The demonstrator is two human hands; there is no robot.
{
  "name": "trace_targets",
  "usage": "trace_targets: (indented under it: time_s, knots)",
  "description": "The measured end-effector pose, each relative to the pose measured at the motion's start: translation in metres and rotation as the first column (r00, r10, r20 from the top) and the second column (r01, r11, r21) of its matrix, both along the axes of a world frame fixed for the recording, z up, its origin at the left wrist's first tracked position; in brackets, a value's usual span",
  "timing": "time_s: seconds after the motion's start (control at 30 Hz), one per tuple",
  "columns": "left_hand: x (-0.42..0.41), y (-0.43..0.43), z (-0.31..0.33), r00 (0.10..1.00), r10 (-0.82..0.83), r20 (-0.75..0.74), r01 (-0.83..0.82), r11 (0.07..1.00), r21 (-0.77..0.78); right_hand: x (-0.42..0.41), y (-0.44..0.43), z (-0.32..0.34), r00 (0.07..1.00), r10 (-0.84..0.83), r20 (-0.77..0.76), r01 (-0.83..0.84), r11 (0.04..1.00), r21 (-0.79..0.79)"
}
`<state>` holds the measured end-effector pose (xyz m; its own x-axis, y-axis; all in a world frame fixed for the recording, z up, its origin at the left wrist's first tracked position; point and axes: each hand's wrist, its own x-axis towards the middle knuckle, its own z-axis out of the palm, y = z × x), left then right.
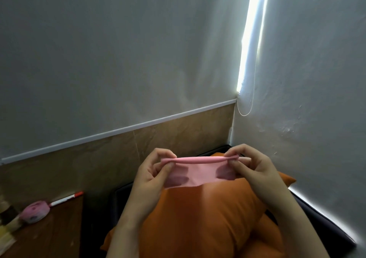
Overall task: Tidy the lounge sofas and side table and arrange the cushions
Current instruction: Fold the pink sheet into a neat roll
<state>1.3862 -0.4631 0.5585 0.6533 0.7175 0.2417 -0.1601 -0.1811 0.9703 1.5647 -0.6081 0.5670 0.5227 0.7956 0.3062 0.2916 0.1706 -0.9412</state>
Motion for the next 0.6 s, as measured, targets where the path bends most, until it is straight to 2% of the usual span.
trace_targets:
  time_s: [0.17,0.43,0.6]
  knots:
    - [0.0,0.002,-0.003,1.0,-0.017,-0.02,0.017,0.999,0.029,-0.001,0.001,-0.003,0.998,-0.005,-0.063,0.008,0.999,0.044]
    - [-0.002,0.01,-0.008,0.999,-0.039,-0.013,0.039,0.999,-0.03,0.004,-0.002,-0.007,0.984,0.046,-0.169,-0.028,0.994,0.103]
    - [-0.003,0.011,-0.01,0.999,-0.028,-0.037,0.029,0.999,0.034,0.007,0.0,-0.009,0.987,0.043,-0.152,-0.031,0.996,0.082]
